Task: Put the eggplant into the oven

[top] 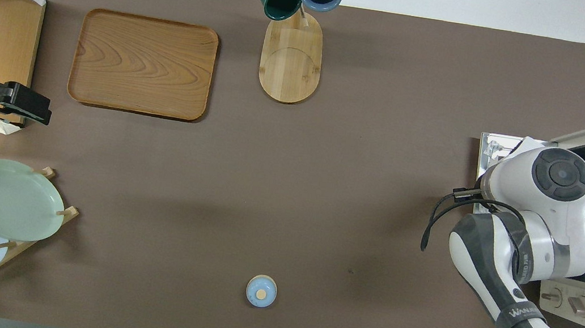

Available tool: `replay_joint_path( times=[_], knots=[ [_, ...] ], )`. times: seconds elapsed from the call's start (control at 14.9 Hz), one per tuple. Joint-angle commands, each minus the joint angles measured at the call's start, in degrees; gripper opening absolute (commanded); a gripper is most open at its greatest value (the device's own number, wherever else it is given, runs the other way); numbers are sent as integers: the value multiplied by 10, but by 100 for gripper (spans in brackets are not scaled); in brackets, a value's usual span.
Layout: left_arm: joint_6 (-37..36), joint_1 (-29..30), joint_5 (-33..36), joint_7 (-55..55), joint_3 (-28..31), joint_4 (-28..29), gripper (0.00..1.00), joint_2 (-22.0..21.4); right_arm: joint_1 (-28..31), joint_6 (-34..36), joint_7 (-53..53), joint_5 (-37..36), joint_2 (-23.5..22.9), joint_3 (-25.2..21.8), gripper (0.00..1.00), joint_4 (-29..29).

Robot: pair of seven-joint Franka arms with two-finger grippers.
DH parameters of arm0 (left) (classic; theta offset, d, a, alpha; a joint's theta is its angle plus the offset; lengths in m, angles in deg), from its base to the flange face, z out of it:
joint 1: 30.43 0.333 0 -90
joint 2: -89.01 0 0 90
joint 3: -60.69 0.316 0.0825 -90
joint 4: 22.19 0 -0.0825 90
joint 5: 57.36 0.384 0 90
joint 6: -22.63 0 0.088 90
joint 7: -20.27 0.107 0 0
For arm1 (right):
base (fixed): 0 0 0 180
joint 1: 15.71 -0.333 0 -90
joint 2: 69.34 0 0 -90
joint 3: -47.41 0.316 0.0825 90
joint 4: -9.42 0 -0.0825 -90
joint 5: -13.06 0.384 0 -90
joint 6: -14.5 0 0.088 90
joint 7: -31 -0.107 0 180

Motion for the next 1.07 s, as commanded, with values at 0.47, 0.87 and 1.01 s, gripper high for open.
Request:
replay_joint_path(
  times=[0.47, 0.87, 1.01],
  knots=[
    [-2, 7, 12, 3, -5, 8, 100, -9, -15, -30, -19, 28, -17, 6, 0, -17],
    [-2, 7, 12, 3, -5, 8, 100, -9, -17, -29, -14, 28, -19, 6, 0, -13],
    [-2, 7, 12, 2, -5, 8, 100, -9, -17, -28, -14, 24, -18, 6, 0, -15]
  ],
)
